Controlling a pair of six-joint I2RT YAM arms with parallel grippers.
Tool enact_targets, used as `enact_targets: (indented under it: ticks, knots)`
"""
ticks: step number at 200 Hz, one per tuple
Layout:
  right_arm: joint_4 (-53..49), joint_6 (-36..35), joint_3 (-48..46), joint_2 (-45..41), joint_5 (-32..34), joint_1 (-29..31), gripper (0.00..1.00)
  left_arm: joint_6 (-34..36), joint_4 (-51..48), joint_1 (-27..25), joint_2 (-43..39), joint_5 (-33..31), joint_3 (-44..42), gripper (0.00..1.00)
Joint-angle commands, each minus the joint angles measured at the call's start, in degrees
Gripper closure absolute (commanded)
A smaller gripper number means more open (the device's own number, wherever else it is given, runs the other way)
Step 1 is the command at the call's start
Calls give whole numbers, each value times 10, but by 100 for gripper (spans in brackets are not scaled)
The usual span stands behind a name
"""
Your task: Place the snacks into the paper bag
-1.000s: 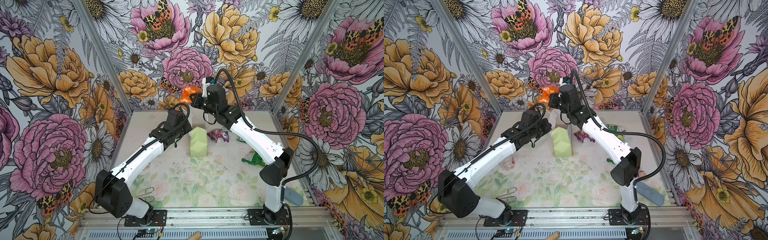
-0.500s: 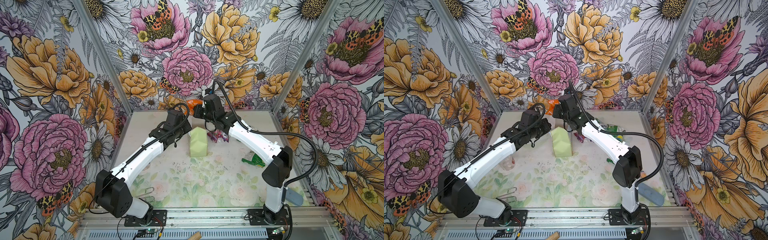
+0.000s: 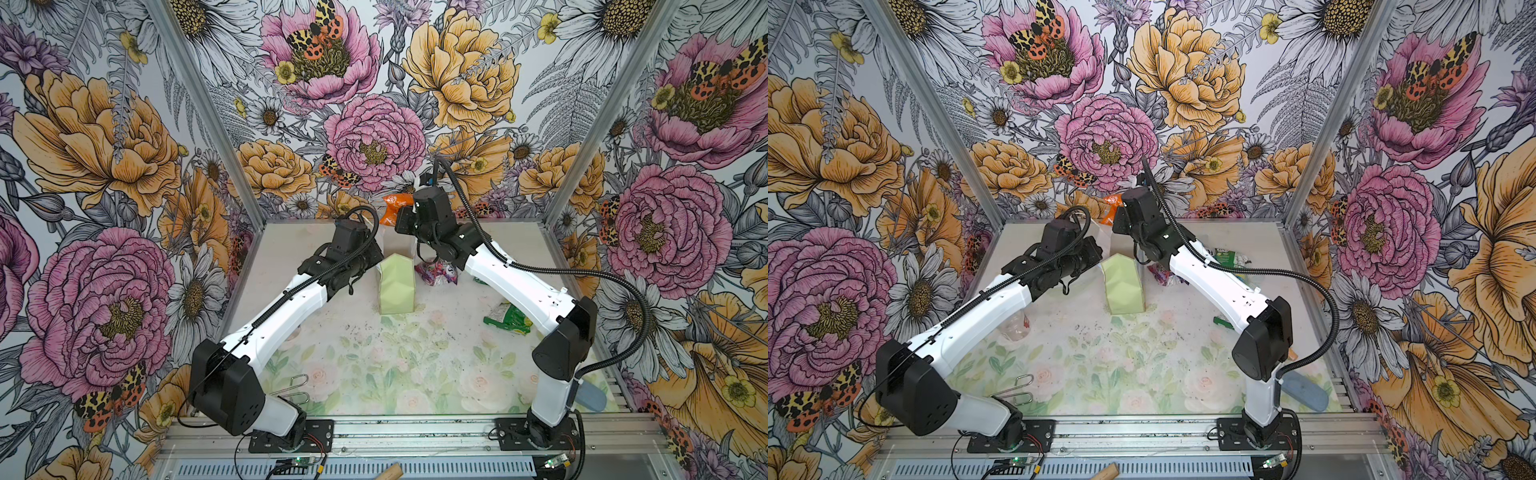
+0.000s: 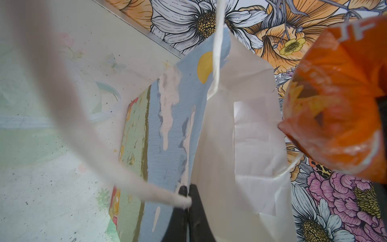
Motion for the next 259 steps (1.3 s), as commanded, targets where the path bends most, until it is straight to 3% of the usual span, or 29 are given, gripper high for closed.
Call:
enact_targets:
  ticks: [1, 206, 259]
  knots:
    - [-3, -7, 3, 0, 10, -3, 100, -1, -3, 2, -6, 1, -7, 100]
    - [-2, 36, 60, 55, -54, -3, 100, 0, -3, 1, -4, 2, -5, 100]
    - [-3, 35, 42, 50, -37, -6, 100, 1, -3, 2, -10, -1, -9, 100]
